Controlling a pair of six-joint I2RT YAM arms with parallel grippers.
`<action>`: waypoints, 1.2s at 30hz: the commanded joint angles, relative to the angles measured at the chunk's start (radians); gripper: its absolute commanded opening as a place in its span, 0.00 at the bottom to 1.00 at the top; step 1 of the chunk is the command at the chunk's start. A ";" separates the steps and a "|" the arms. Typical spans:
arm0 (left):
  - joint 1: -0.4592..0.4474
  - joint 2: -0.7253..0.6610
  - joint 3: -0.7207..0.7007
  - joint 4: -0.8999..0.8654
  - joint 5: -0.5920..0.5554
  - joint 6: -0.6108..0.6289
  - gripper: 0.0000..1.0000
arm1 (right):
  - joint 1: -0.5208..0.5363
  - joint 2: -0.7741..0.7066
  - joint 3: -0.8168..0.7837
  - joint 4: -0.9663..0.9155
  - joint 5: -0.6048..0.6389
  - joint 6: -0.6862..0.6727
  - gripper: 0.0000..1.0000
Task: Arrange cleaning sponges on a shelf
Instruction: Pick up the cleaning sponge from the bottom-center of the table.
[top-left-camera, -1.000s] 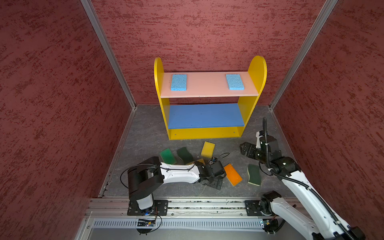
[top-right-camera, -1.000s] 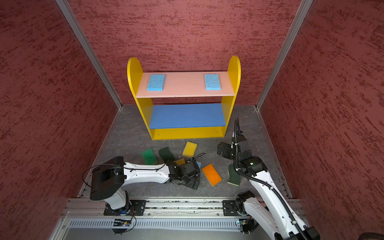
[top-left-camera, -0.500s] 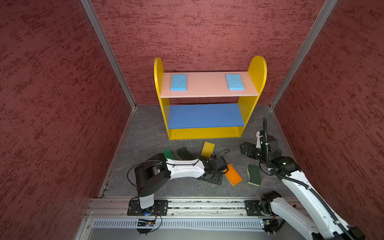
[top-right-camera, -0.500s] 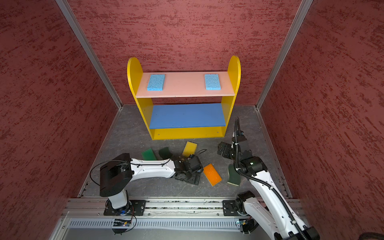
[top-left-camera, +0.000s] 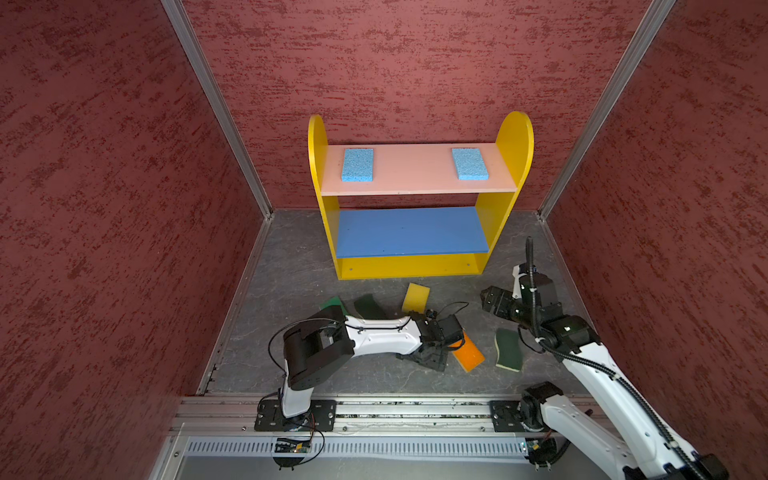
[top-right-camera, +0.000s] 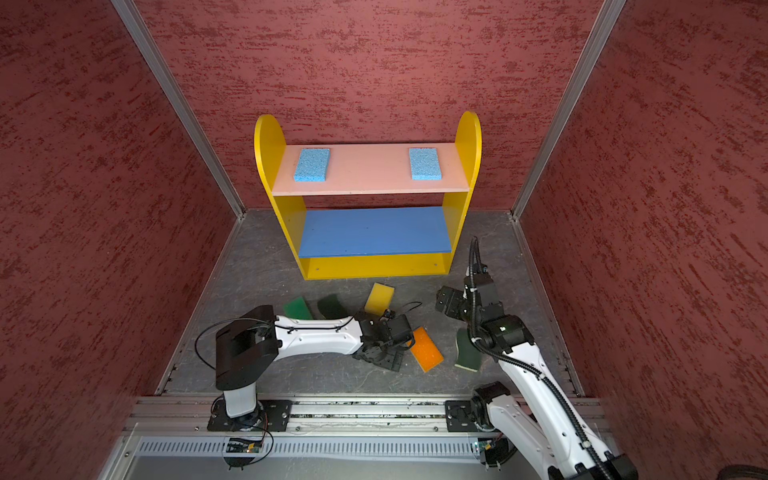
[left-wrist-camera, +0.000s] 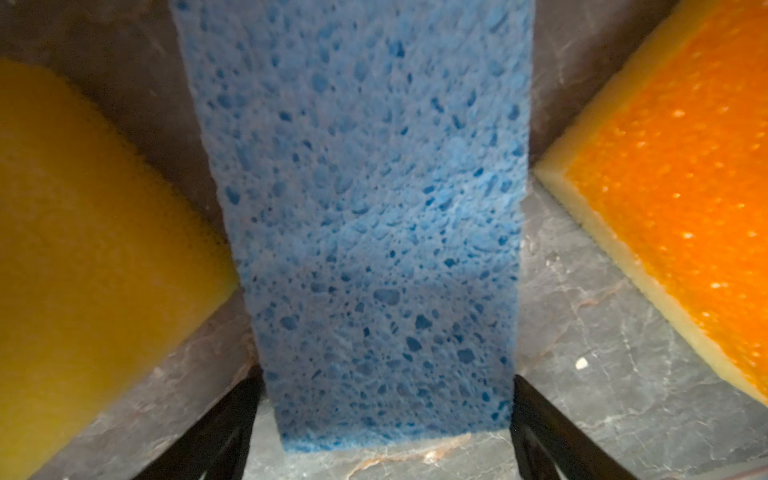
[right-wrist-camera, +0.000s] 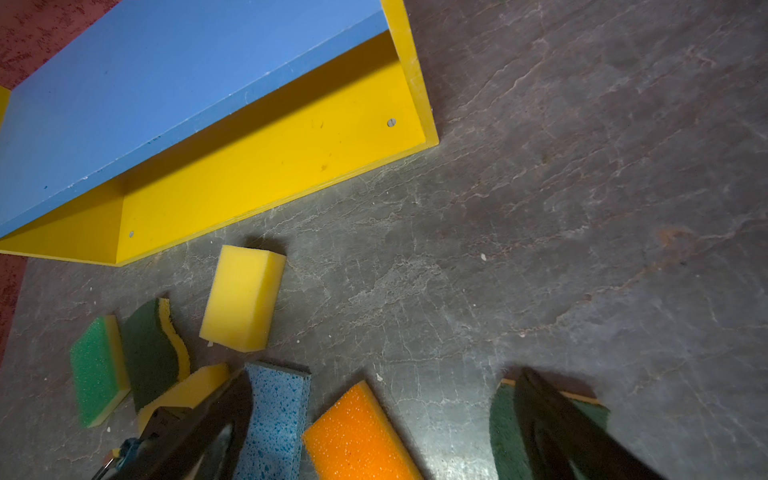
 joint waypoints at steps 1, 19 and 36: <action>-0.002 0.048 0.024 -0.028 -0.011 0.000 0.93 | -0.008 -0.017 -0.006 0.033 -0.012 -0.006 0.99; 0.005 0.128 0.102 -0.109 -0.018 -0.038 0.86 | -0.019 -0.039 -0.024 0.036 -0.018 -0.026 0.99; 0.006 0.104 0.074 -0.102 -0.033 -0.033 0.69 | -0.024 -0.028 -0.034 0.058 -0.043 -0.024 0.99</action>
